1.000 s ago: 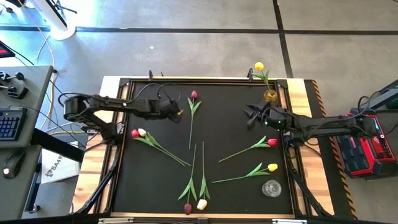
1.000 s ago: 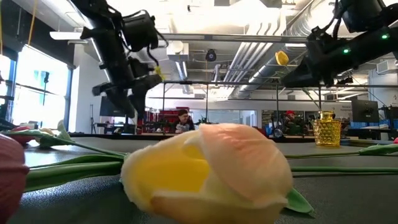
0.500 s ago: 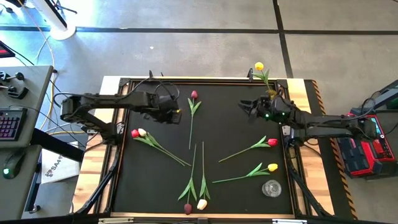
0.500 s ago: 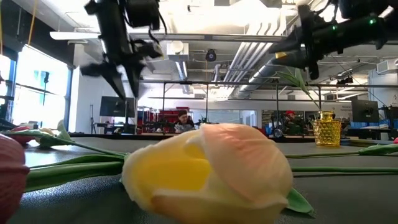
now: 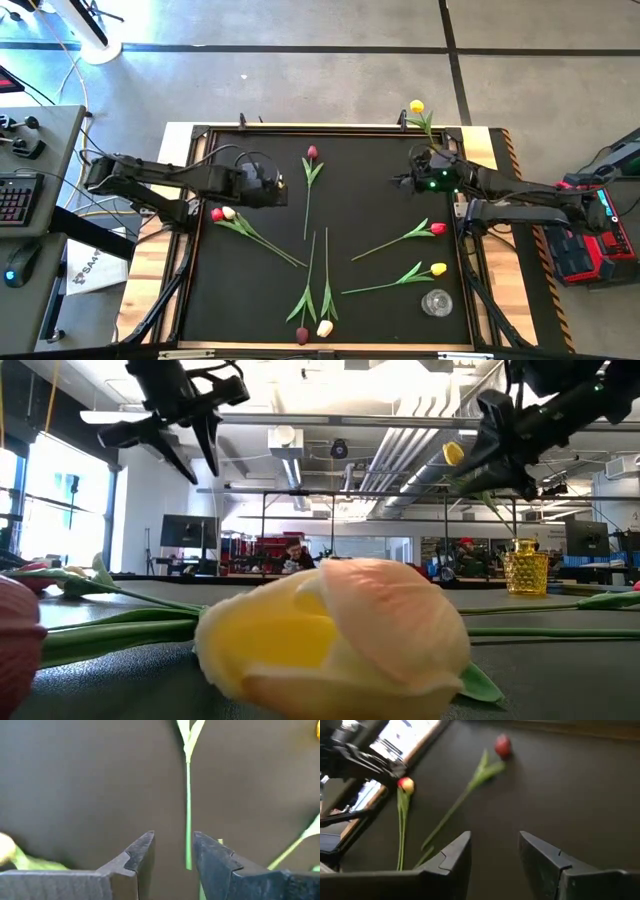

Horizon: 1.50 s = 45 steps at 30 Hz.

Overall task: Sort flowers into vase by color
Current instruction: Put the yellow flower into the yellow vase

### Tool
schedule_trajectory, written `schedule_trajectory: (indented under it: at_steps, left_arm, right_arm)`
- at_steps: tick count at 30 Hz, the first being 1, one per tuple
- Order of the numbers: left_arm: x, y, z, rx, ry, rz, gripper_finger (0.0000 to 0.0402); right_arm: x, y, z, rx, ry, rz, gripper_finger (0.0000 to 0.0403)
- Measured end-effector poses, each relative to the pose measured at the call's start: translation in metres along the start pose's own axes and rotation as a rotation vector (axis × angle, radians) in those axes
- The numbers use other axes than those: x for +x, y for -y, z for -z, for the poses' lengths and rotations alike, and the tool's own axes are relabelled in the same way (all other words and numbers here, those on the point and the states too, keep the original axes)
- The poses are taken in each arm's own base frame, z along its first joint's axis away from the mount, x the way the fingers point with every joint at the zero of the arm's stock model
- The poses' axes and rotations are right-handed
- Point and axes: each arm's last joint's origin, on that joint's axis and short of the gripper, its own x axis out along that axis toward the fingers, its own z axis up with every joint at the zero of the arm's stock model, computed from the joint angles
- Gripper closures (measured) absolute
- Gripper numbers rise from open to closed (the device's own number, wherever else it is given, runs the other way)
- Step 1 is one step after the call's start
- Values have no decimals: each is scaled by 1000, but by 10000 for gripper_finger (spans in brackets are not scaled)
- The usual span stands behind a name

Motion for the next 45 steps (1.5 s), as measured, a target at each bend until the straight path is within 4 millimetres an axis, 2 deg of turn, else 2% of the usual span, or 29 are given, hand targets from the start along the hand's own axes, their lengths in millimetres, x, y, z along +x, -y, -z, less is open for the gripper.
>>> schedule_trajectory:
  at_steps: [4,8,11,15,20,24,27,32,35,40,45]
  left_arm:
    - [9,24,3,340,51,159,283]
    - [18,65,5,711,158,498,284]
    - [30,90,8,831,239,716,284]
    - [58,106,14,883,225,847,284]
    - [90,103,24,858,76,809,284]
    - [97,96,28,905,7,742,284]
    - [97,92,30,945,-18,705,284]
    - [97,88,30,983,-35,677,284]
    - [96,86,30,989,-55,656,284]
    - [91,74,31,1015,-162,597,284]
    - [83,67,26,1042,-197,568,284]
  right_arm:
    - [0,3,6,69,-69,16,252]
    - [0,2,5,148,-80,-6,252]
    - [0,0,8,190,-147,-64,252]
    - [-1,-4,14,299,-275,-131,252]
    - [-5,-17,34,437,-487,-150,252]
    - [-13,-30,58,380,-630,-140,252]
    - [-21,-34,77,325,-701,-68,252]
    - [-37,-26,102,246,-862,121,252]
    - [-44,-28,110,182,-914,117,252]
    - [-44,-32,123,-8,-980,79,252]
    - [-34,-35,140,-207,-1040,113,252]
